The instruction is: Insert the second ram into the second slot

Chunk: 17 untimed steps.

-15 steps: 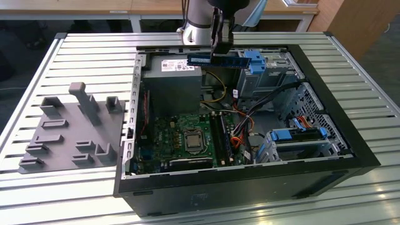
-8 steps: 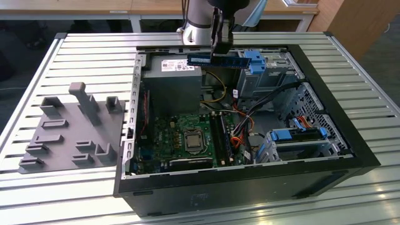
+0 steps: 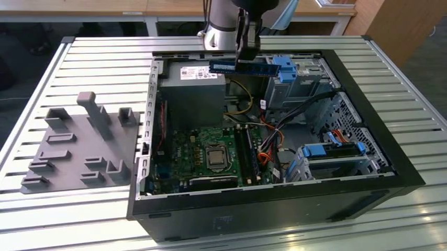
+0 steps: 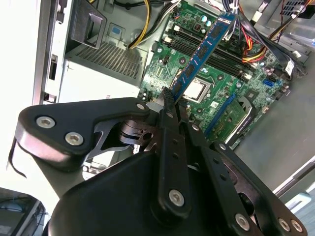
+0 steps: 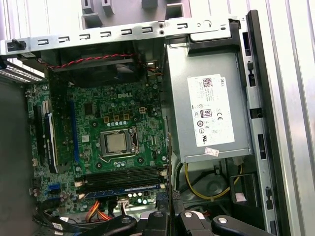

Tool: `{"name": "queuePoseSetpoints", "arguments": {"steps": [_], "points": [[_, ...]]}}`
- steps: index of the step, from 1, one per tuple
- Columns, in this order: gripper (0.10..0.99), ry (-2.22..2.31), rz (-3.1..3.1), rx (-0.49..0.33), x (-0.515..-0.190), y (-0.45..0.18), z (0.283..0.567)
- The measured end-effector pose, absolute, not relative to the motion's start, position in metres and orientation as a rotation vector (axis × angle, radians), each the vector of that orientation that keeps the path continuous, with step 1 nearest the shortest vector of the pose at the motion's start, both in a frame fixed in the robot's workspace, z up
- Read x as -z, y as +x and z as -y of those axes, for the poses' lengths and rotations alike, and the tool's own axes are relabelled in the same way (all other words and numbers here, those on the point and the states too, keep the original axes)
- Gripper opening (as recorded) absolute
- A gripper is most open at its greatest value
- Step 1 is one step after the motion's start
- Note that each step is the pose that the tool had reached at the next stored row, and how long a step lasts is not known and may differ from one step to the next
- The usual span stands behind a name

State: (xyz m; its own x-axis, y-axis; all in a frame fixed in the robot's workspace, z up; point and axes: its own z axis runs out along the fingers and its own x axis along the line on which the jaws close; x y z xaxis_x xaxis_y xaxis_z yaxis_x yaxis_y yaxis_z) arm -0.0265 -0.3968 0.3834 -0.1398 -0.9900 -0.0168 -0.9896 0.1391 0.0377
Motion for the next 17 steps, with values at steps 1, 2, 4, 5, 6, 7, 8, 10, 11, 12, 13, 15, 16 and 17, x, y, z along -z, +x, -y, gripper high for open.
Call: {"name": "queuePoseSetpoints", "arguments": {"steps": [1,2,4,5,6,7,8,10,11,12,13,15,16,17], "points": [[0.141,2.051,2.363,0.062,-0.3834,-0.0265,0.3968],[0.141,2.050,2.364,0.062,-0.3834,-0.0265,0.3968],[0.141,2.048,2.366,0.062,-0.3834,-0.0265,0.3968],[0.141,2.047,2.367,0.062,-0.3834,-0.0265,0.3968],[0.141,2.045,2.368,0.062,-0.3834,-0.0265,0.3968],[0.141,2.044,2.369,0.062,-0.3834,-0.0265,0.3968],[0.141,2.043,2.370,0.062,-0.3834,-0.0265,0.3968],[0.141,2.040,2.372,0.062,-0.3834,-0.0265,0.3968],[0.141,2.039,2.373,0.062,-0.3834,-0.0265,0.3968],[0.141,2.038,2.374,0.062,-0.3834,-0.0265,0.3968],[0.141,2.037,2.376,0.062,-0.3834,-0.0265,0.3968],[0.141,2.034,2.378,0.062,-0.3834,-0.0265,0.3968],[0.141,2.033,2.379,0.062,-0.3834,-0.0265,0.3968],[0.141,2.032,2.380,0.062,-0.3834,-0.0265,0.3968]]}}
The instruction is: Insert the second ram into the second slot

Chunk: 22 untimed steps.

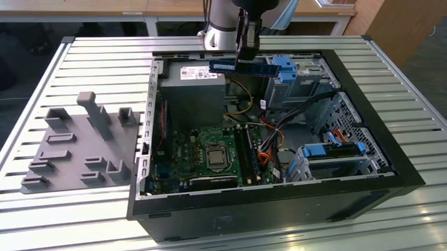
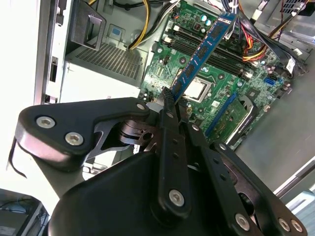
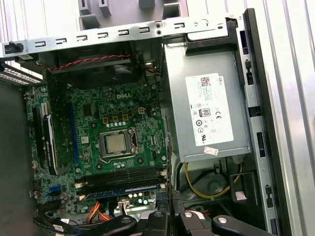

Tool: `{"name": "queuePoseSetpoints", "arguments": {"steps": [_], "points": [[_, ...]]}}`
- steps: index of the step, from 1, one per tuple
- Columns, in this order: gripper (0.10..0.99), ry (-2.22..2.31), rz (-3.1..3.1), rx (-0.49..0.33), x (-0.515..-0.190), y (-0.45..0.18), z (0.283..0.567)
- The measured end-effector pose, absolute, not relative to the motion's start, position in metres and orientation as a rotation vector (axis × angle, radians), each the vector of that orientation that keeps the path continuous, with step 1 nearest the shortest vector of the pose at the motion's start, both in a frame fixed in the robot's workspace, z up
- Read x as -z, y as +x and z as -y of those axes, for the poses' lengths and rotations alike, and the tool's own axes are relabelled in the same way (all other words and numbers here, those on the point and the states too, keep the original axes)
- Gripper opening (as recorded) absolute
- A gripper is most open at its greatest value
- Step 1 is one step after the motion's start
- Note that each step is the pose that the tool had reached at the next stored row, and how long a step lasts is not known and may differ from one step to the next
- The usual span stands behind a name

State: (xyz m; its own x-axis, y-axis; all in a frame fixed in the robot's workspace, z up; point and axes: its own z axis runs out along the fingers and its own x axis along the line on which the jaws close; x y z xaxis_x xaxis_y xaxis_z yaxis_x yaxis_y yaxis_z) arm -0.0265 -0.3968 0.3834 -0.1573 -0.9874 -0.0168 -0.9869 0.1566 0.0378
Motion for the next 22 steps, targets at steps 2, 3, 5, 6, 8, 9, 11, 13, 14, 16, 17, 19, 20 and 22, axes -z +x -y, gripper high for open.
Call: {"name": "queuePoseSetpoints", "arguments": {"steps": [2,3,5,6,8,9,11,13,14,16,17,19,20,22], "points": [[0.141,2.029,2.382,0.062,-0.3834,-0.0265,0.3968],[0.141,2.028,2.383,0.062,-0.3834,-0.0265,0.3968],[0.141,2.026,2.385,0.062,-0.3834,-0.0265,0.3968],[0.141,2.025,2.386,0.062,-0.3834,-0.0265,0.3968],[0.141,2.023,2.388,0.062,-0.3834,-0.0265,0.3968],[0.141,2.022,2.389,0.062,-0.3834,-0.0265,0.3968],[0.141,2.020,2.391,0.062,-0.3834,-0.0265,0.3968],[0.141,2.017,2.393,0.062,-0.3834,-0.0265,0.3968],[0.141,2.016,2.394,0.062,-0.3834,-0.0265,0.3968],[0.141,2.014,2.396,0.062,-0.3834,-0.0265,0.3968],[0.141,2.013,2.396,0.062,-0.3834,-0.0265,0.3968],[0.141,2.011,2.398,0.062,-0.3834,-0.0265,0.3968],[0.141,2.010,2.399,0.062,-0.3834,-0.0265,0.3968],[0.141,2.008,2.401,0.062,-0.3834,-0.0265,0.3968]]}}
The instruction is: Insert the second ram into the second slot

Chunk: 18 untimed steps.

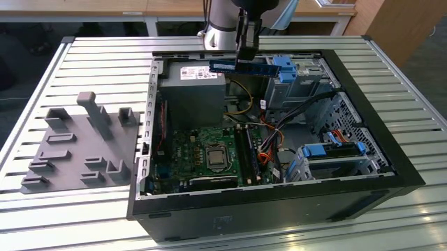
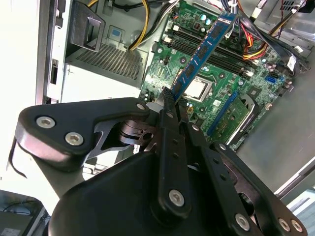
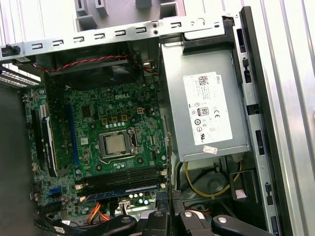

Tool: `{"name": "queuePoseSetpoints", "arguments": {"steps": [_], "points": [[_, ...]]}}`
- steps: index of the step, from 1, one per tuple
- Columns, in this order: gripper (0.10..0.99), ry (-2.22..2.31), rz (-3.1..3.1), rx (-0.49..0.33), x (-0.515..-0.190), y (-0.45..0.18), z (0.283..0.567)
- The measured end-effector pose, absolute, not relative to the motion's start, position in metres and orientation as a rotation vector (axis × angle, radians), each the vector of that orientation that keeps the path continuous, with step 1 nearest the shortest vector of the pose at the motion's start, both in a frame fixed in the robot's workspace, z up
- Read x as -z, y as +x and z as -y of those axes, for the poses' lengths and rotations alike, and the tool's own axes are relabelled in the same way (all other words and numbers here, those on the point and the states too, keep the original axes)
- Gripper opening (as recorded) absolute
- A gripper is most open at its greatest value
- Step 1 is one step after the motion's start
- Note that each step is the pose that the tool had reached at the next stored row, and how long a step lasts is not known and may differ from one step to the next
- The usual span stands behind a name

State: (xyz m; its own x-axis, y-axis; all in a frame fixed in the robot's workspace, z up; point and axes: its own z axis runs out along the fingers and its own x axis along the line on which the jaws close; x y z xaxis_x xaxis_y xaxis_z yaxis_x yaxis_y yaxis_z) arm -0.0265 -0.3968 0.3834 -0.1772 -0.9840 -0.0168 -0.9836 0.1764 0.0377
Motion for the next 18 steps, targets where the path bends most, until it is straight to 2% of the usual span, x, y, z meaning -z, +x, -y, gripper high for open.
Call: {"name": "queuePoseSetpoints", "arguments": {"steps": [18], "points": [[0.141,1.994,2.413,0.062,-0.3834,-0.0265,0.3968]]}}
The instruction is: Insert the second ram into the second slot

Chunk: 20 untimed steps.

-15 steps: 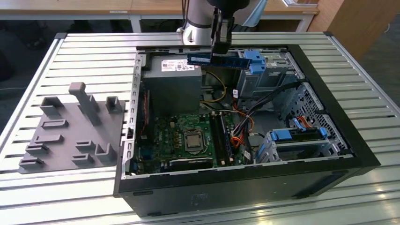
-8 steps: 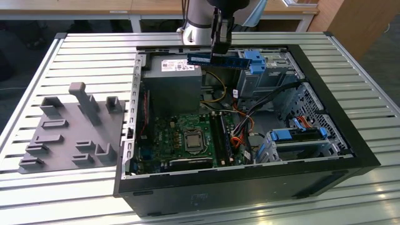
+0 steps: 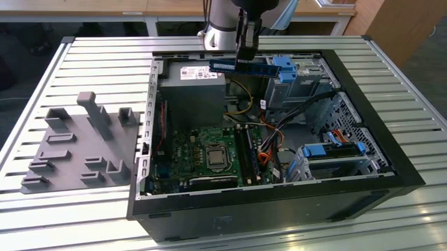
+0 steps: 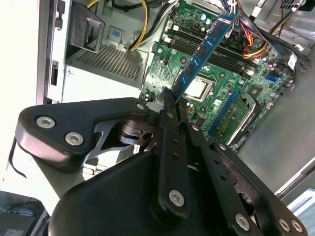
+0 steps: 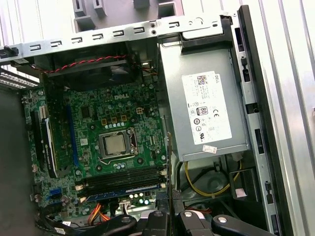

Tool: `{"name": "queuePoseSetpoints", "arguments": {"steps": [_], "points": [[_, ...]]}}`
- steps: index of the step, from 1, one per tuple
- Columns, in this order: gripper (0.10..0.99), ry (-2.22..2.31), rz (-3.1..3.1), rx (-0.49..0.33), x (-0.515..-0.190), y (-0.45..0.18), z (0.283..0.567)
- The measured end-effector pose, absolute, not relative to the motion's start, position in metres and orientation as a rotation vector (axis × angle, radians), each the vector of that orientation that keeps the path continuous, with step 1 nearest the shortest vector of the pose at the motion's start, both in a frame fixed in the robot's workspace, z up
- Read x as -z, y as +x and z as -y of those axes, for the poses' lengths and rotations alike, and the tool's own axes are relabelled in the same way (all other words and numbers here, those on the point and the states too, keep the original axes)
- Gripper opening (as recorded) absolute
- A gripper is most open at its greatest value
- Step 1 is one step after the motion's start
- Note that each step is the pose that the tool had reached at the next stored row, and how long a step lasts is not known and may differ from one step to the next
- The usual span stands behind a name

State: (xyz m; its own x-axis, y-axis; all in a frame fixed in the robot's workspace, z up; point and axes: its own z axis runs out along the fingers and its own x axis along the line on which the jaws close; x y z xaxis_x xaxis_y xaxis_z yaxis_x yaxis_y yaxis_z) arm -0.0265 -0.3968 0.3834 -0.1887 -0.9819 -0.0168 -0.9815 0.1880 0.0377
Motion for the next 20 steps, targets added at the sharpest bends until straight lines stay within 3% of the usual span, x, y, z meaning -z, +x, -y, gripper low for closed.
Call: {"name": "queuePoseSetpoints", "arguments": {"steps": [20], "points": [[0.141,1.979,2.425,0.062,-0.3834,-0.0265,0.3968]]}}
